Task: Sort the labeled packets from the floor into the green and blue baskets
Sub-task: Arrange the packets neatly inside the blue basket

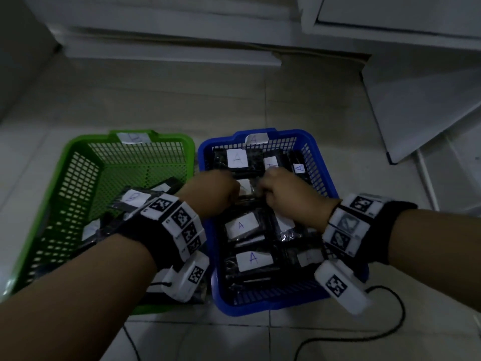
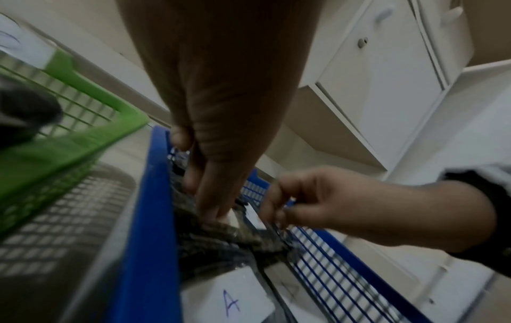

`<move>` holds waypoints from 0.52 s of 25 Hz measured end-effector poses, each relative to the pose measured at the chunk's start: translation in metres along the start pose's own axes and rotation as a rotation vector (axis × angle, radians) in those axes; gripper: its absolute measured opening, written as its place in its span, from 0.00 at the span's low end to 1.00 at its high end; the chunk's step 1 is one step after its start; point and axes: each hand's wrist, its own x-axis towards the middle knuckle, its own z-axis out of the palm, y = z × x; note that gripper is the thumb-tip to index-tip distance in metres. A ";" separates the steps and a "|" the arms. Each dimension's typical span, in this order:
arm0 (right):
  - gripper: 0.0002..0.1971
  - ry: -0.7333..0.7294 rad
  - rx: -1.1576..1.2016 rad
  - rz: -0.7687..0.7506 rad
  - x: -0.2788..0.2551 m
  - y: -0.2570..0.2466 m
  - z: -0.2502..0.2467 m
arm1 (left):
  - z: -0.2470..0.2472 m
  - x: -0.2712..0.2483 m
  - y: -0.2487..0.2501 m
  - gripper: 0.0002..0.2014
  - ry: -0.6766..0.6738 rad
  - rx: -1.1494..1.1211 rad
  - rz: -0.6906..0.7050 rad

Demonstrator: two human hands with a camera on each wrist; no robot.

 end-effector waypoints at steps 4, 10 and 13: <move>0.26 0.017 0.087 0.178 0.039 -0.007 -0.006 | 0.001 -0.005 -0.016 0.15 0.186 0.062 -0.137; 0.22 0.111 0.153 0.210 0.051 0.005 0.002 | 0.017 -0.014 -0.022 0.17 0.135 0.011 -0.110; 0.10 0.200 0.105 -0.021 0.024 -0.002 0.010 | 0.017 -0.015 -0.022 0.16 0.206 -0.024 -0.097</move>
